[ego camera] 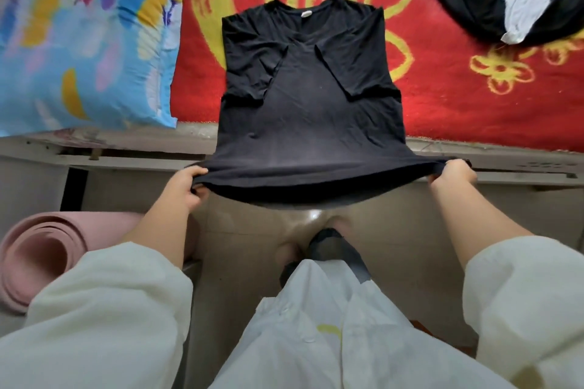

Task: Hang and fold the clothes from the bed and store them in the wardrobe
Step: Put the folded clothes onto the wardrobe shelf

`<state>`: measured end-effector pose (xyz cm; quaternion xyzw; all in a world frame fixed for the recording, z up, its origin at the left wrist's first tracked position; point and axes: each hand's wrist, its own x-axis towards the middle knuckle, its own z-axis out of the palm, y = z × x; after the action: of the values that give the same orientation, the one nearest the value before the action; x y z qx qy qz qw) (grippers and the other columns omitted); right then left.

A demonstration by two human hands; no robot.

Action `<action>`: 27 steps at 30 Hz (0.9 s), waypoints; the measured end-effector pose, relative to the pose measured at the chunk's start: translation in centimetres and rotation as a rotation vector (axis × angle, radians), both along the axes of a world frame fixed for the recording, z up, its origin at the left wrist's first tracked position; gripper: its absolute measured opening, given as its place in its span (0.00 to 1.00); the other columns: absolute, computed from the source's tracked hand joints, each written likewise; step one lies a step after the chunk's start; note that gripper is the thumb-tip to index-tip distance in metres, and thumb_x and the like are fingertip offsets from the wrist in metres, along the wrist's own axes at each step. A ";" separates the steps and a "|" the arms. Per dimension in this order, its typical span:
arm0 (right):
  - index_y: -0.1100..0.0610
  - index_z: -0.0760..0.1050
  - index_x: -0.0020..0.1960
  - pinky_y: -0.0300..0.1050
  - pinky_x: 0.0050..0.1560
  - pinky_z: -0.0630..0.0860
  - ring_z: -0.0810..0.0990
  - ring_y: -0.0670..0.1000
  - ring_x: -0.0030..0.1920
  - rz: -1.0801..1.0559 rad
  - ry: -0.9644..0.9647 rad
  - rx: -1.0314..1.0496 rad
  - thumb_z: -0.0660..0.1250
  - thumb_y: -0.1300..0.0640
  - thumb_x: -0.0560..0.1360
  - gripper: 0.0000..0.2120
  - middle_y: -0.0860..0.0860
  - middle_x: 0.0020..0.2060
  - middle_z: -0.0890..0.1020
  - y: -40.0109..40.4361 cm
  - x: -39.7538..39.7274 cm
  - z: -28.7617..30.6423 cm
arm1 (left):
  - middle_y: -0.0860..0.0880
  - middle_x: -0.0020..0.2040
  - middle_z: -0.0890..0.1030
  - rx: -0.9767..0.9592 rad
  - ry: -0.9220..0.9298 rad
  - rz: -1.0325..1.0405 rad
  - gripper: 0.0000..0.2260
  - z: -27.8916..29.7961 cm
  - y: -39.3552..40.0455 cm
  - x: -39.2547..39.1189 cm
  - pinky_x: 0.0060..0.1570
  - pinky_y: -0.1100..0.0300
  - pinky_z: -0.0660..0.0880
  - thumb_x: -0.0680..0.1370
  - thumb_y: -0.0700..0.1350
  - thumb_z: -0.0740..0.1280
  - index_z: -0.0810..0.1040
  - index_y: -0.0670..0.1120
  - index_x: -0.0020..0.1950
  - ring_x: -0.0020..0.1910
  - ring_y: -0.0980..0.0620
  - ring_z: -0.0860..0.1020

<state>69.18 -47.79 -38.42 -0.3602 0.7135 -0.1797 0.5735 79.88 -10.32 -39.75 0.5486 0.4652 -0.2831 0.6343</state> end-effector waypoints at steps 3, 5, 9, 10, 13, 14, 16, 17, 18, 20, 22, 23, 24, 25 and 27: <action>0.57 0.68 0.61 0.40 0.26 0.69 0.77 0.51 0.44 -0.042 -0.020 0.021 0.56 0.63 0.77 0.13 0.52 0.52 0.75 -3.0 4.7 0.4 | 0.53 0.14 0.64 -0.118 -0.155 0.212 0.15 1.0 -1.6 3.5 0.13 0.69 0.59 0.78 0.33 0.53 0.60 0.45 0.32 0.11 0.59 0.61; 0.58 0.69 0.57 0.40 0.28 0.69 0.74 0.48 0.38 0.010 0.014 -0.006 0.57 0.63 0.77 0.10 0.49 0.40 0.72 -4.9 8.7 1.2 | 0.53 0.14 0.62 -0.155 -0.207 0.303 0.17 1.8 -3.0 7.5 0.14 0.68 0.62 0.79 0.33 0.52 0.57 0.45 0.32 0.10 0.58 0.60; 0.57 0.66 0.37 0.38 0.27 0.69 0.70 0.47 0.31 0.106 -0.066 0.003 0.57 0.68 0.76 0.11 0.50 0.34 0.70 -7.9 15.8 1.2 | 0.52 0.14 0.58 -0.156 -0.239 0.422 0.17 2.0 -5.1 14.2 0.15 0.68 0.61 0.76 0.30 0.51 0.54 0.46 0.31 0.10 0.56 0.57; 0.58 0.65 0.35 0.39 0.27 0.68 0.70 0.47 0.30 0.073 -0.084 0.009 0.58 0.69 0.75 0.12 0.50 0.33 0.70 -8.6 17.7 1.3 | 0.52 0.14 0.58 -0.147 -0.242 0.441 0.16 1.9 -5.6 16.0 0.15 0.68 0.61 0.73 0.28 0.52 0.54 0.46 0.31 0.11 0.57 0.57; 0.58 0.66 0.34 0.39 0.26 0.68 0.70 0.47 0.29 0.074 -0.072 0.025 0.60 0.69 0.74 0.12 0.50 0.33 0.71 -10.7 23.9 0.1 | 0.52 0.14 0.58 -0.130 -0.244 0.537 0.15 0.9 -7.4 21.9 0.15 0.69 0.61 0.65 0.27 0.53 0.54 0.45 0.31 0.10 0.58 0.57; 0.58 0.66 0.34 0.39 0.27 0.68 0.70 0.47 0.30 0.087 -0.077 0.037 0.60 0.69 0.74 0.12 0.50 0.33 0.71 -11.3 25.7 0.0 | 0.51 0.14 0.58 -0.127 -0.253 0.562 0.15 0.4 -8.1 23.9 0.15 0.69 0.61 0.67 0.27 0.52 0.54 0.46 0.31 0.10 0.58 0.57; 0.58 0.66 0.34 0.38 0.27 0.69 0.70 0.47 0.30 0.093 -0.077 0.049 0.59 0.69 0.74 0.12 0.51 0.33 0.71 -12.3 28.9 -0.9 | 0.52 0.13 0.57 -0.118 -0.255 0.619 0.17 -0.2 -9.2 27.3 0.15 0.68 0.62 0.75 0.29 0.50 0.54 0.46 0.30 0.10 0.59 0.58; 0.58 0.66 0.34 0.38 0.26 0.69 0.70 0.47 0.30 0.092 -0.075 0.051 0.58 0.69 0.74 0.12 0.51 0.33 0.71 -12.8 30.8 -1.6 | 0.52 0.13 0.57 -0.102 -0.283 0.638 0.17 -0.5 -9.8 28.9 0.15 0.68 0.62 0.75 0.30 0.49 0.54 0.46 0.30 0.10 0.59 0.58; 0.58 0.66 0.35 0.37 0.26 0.69 0.70 0.47 0.29 0.101 -0.070 0.057 0.58 0.69 0.74 0.12 0.51 0.33 0.71 -13.0 32.5 -1.8 | 0.52 0.12 0.57 -0.027 -0.299 0.622 0.17 -0.9 -10.5 30.5 0.16 0.69 0.63 0.74 0.28 0.48 0.54 0.46 0.30 0.10 0.59 0.59; 0.59 0.67 0.37 0.38 0.25 0.69 0.71 0.48 0.29 0.120 -0.042 0.053 0.58 0.69 0.74 0.09 0.52 0.34 0.72 -13.4 35.0 -3.0 | 0.51 0.12 0.58 -0.042 -0.331 0.674 0.17 -1.6 -11.2 32.6 0.17 0.69 0.64 0.74 0.28 0.48 0.55 0.46 0.30 0.10 0.58 0.60; 0.60 0.67 0.37 0.38 0.25 0.70 0.71 0.48 0.29 0.126 -0.034 0.066 0.58 0.70 0.73 0.09 0.53 0.34 0.72 -14.1 37.6 -4.6 | 0.55 0.13 0.61 -0.040 -0.357 0.728 0.18 -2.9 -11.6 35.1 0.20 0.70 0.66 0.77 0.31 0.51 0.58 0.46 0.29 0.11 0.57 0.65; 0.60 0.67 0.36 0.38 0.24 0.70 0.71 0.48 0.29 0.122 -0.038 0.069 0.58 0.71 0.73 0.10 0.53 0.34 0.71 -14.5 38.8 -5.5 | 0.53 0.16 0.63 -0.056 -0.372 0.724 0.18 -3.3 -11.7 36.1 0.21 0.71 0.67 0.77 0.32 0.53 0.60 0.47 0.29 0.14 0.58 0.68; 0.60 0.66 0.35 0.38 0.24 0.70 0.71 0.48 0.30 0.118 -0.031 0.071 0.58 0.71 0.73 0.11 0.53 0.33 0.71 -14.6 39.9 -6.2 | 0.52 0.20 0.64 -0.053 -0.400 0.775 0.17 -4.4 -12.0 37.4 0.20 0.71 0.66 0.76 0.31 0.53 0.60 0.46 0.30 0.14 0.58 0.68; 0.60 0.66 0.35 0.38 0.23 0.70 0.71 0.49 0.30 0.102 -0.025 0.070 0.57 0.71 0.74 0.11 0.53 0.33 0.71 -14.8 41.0 -7.0 | 0.51 0.25 0.63 -0.006 -0.408 0.847 0.17 -5.4 -12.3 38.6 0.18 0.70 0.65 0.76 0.30 0.53 0.60 0.45 0.30 0.12 0.57 0.66; 0.60 0.66 0.35 0.38 0.23 0.70 0.72 0.49 0.31 0.078 -0.009 0.071 0.57 0.71 0.74 0.12 0.53 0.33 0.71 -15.0 43.1 -8.9 | 0.49 0.30 0.61 0.173 -0.330 0.856 0.16 -8.0 -12.5 41.3 0.17 0.71 0.64 0.76 0.29 0.53 0.60 0.44 0.31 0.15 0.58 0.65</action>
<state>112.28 -62.83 -47.31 -0.3664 0.7023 -0.1334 0.5955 121.14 -22.78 -47.78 0.3959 0.5646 0.1346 0.7116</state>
